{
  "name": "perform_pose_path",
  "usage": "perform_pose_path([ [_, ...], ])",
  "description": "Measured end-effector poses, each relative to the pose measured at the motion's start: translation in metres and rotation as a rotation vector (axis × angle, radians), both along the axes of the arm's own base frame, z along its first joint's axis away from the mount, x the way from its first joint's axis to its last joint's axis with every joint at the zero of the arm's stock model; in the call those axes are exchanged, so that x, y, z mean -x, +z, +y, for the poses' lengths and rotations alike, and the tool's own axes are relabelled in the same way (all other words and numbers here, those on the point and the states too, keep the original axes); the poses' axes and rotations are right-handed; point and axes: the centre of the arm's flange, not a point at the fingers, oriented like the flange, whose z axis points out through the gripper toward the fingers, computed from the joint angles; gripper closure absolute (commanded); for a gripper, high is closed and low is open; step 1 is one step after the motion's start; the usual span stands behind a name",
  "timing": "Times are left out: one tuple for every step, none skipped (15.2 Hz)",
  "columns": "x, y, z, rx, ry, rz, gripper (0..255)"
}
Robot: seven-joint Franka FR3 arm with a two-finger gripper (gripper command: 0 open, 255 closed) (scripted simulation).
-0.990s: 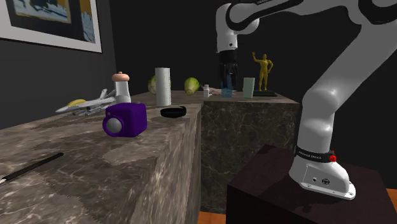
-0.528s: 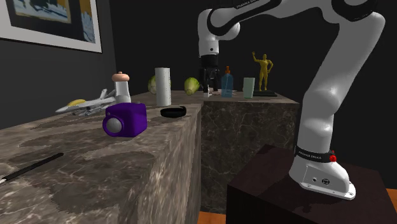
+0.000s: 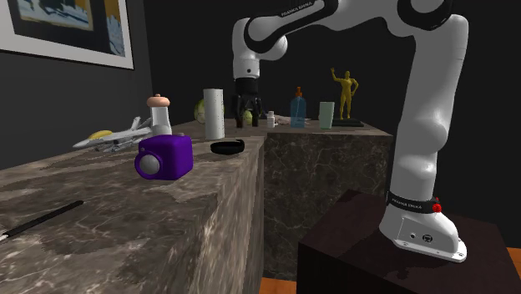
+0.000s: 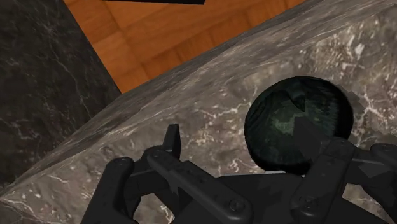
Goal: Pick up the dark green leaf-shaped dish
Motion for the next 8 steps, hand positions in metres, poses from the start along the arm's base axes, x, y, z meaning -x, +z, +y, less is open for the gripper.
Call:
perform_pose_path([
  [-0.008,-0.002,0.009,-0.008,0.005,-0.001,0],
  [-0.015,-0.004,0.017,-0.014,0.008,-0.002,0],
  [-0.017,-0.007,0.021,-0.018,0.010,-0.002,0],
  [-0.018,-0.012,0.022,-0.019,0.011,-0.002,0],
  [-0.020,-0.016,0.023,-0.020,0.012,-0.003,0],
  [-0.021,-0.021,0.024,-0.021,0.012,-0.003,0],
  [-0.021,-0.026,0.025,-0.021,0.012,-0.003,0],
  [-0.021,-0.032,0.024,-0.021,0.012,-0.002,0],
])
